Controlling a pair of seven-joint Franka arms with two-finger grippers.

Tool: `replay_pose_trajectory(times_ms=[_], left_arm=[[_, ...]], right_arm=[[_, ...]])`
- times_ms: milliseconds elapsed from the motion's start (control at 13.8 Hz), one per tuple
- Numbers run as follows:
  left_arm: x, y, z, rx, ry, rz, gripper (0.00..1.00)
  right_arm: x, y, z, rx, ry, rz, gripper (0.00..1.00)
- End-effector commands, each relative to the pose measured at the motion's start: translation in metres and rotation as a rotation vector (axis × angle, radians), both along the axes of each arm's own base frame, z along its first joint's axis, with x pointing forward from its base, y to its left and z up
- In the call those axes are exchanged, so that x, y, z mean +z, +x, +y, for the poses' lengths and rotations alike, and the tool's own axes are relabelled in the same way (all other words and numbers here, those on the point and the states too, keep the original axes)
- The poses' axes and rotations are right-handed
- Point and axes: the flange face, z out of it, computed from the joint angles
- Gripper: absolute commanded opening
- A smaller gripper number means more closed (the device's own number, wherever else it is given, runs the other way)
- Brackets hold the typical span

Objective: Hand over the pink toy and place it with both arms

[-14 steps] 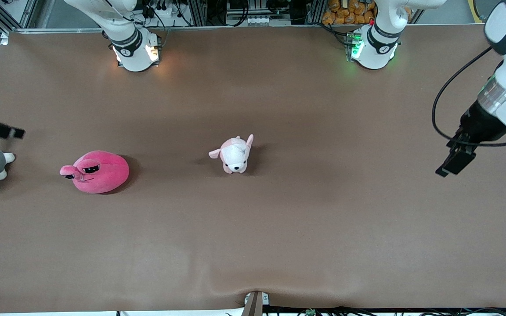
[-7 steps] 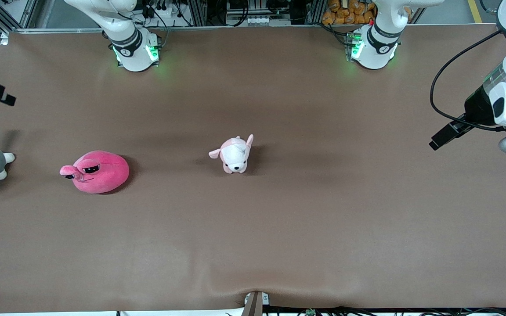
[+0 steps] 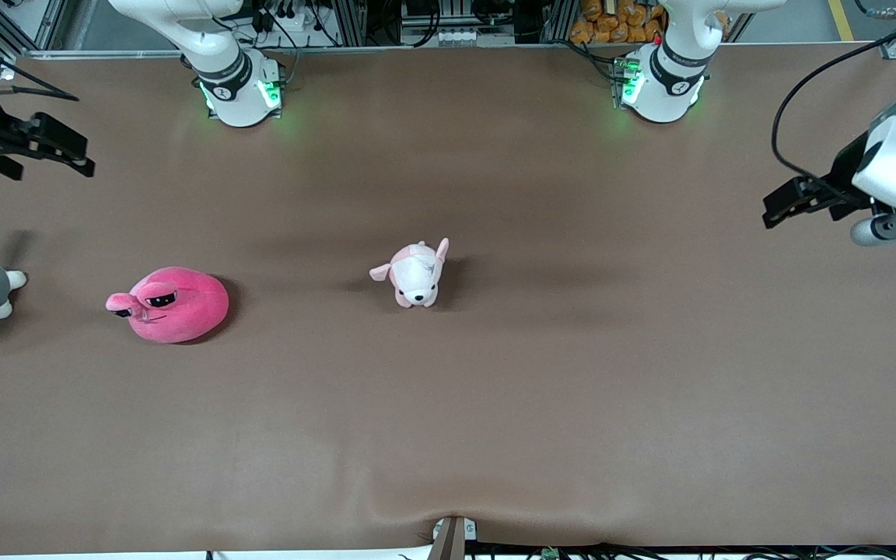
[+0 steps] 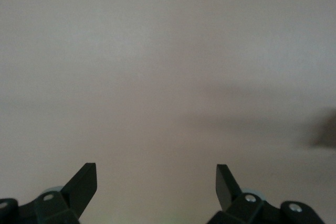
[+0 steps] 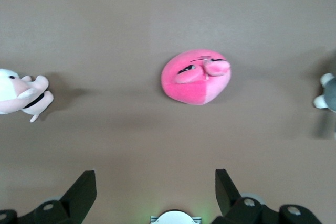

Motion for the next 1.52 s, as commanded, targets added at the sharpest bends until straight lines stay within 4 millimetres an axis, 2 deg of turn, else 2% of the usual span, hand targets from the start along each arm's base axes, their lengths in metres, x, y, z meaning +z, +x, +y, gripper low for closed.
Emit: replay_pose_trajectory(times_ms=[0,144,289,433,578,1444], left_arm=[[0.017,-0.016,-0.001,-0.110,-0.011,0.033,1.00],[0.022,-0.019,-0.004,-0.116,-0.037,0.044,1.00],[0.029,-0.028,0.001,-0.109,-0.039,0.058,1.00],[0.031,-0.028,0.016,-0.083,-0.034,0.057,1.00],[0.033,-0.027,0.018,-0.058,-0.026,0.052,1.00],[0.033,-0.029,0.016,-0.133,0.011,0.062,1.00]], right_arm=[[0.006,-0.002,-0.025,0.000,-0.016,0.021,1.00],[0.004,-0.005,-0.030,-0.010,-0.012,0.006,1.00],[-0.001,-0.005,-0.027,-0.006,-0.008,0.001,1.00],[-0.002,-0.005,-0.034,-0.021,0.013,0.007,1.00],[-0.001,-0.007,-0.037,-0.026,0.038,0.009,1.00],[-0.005,-0.013,-0.048,-0.038,0.040,0.046,1.00]])
